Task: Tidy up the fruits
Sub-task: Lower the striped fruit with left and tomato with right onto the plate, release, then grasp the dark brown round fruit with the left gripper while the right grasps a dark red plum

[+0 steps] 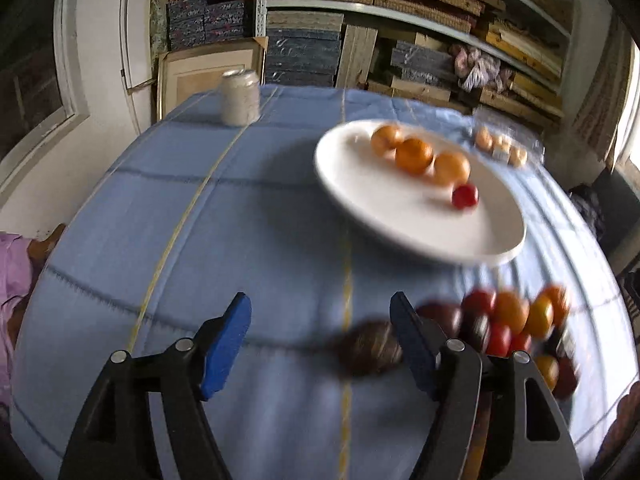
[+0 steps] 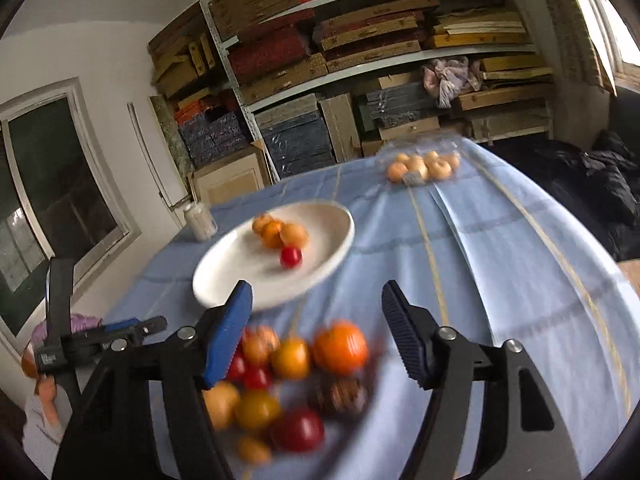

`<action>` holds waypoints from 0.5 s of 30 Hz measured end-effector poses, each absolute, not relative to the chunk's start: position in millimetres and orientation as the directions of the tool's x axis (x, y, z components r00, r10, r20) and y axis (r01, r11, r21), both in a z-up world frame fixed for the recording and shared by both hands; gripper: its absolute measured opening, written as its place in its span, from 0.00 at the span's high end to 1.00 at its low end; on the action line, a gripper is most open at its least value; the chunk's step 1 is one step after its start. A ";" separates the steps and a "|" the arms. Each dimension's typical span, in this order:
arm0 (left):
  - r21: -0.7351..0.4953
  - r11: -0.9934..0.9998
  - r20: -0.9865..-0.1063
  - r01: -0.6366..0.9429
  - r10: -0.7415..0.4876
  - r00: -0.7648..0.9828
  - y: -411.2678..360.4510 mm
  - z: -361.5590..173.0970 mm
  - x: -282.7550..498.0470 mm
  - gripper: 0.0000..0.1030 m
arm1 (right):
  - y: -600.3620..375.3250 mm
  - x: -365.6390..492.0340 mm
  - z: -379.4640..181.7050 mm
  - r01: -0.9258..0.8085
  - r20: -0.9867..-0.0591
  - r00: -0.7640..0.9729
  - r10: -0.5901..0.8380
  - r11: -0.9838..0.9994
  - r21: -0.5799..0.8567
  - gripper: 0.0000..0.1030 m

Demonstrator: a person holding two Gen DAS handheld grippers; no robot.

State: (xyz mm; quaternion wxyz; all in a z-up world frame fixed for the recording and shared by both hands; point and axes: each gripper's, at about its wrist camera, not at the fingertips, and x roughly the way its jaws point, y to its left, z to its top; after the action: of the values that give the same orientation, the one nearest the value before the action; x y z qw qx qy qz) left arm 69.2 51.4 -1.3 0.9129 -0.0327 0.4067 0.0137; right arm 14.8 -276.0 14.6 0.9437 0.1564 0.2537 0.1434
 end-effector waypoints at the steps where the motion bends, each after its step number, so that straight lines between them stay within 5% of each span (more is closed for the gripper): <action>1: -0.039 0.998 -0.747 -0.048 0.003 0.665 50.2 -4.7 65.1 0.30 | -278.1 8.7 9.2 -0.188 -0.443 0.824 0.352 0.909 0.372 0.35; 15: 0.089 0.995 -0.775 0.046 0.040 0.630 19.3 -29.0 68.6 0.30 | -279.6 -10.5 -6.4 -0.194 -0.472 0.793 0.384 0.895 0.402 0.23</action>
State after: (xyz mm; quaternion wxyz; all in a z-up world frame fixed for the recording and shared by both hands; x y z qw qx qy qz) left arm 68.6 19.3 -29.0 0.9014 0.0504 0.4300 -0.0016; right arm -10.5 -279.6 -6.4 0.9318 0.1689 0.2813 0.1553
